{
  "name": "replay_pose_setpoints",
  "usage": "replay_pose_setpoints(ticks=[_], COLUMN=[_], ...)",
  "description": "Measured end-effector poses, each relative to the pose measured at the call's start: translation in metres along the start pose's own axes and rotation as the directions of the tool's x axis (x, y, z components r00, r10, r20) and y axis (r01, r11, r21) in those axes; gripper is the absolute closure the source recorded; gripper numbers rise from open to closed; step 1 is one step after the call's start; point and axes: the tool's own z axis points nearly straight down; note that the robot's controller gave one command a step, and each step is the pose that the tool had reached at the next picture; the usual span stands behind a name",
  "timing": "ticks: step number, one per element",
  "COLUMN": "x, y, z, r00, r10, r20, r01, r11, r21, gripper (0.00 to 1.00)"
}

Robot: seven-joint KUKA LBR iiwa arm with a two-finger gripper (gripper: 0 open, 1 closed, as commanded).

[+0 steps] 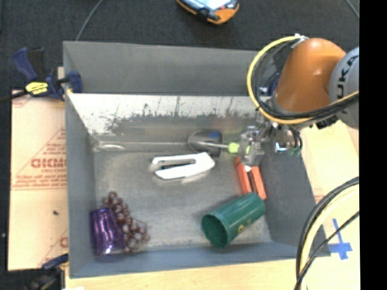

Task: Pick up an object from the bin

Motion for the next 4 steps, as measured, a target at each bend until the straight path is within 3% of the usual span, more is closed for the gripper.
replay_pose_setpoints(ticks=[1, 2, 3, 4], x=[-0.011, -0.005, -0.008, 0.016], y=[0.019, 0.052, 0.020, 0.082], z=[0.016, 0.043, 0.102, 0.103], r00=[1.000, 0.993, 0.981, 0.973], r10=[-0.025, -0.114, -0.196, -0.231], r20=[0.005, 0.001, 0.006, 0.002], r01=[0.025, 0.114, 0.196, 0.231], r11=[1.000, 0.993, 0.981, 0.973], r21=[0.005, -0.001, 0.002, -0.004], gripper=[1.00, 1.00, 1.00, 1.00])
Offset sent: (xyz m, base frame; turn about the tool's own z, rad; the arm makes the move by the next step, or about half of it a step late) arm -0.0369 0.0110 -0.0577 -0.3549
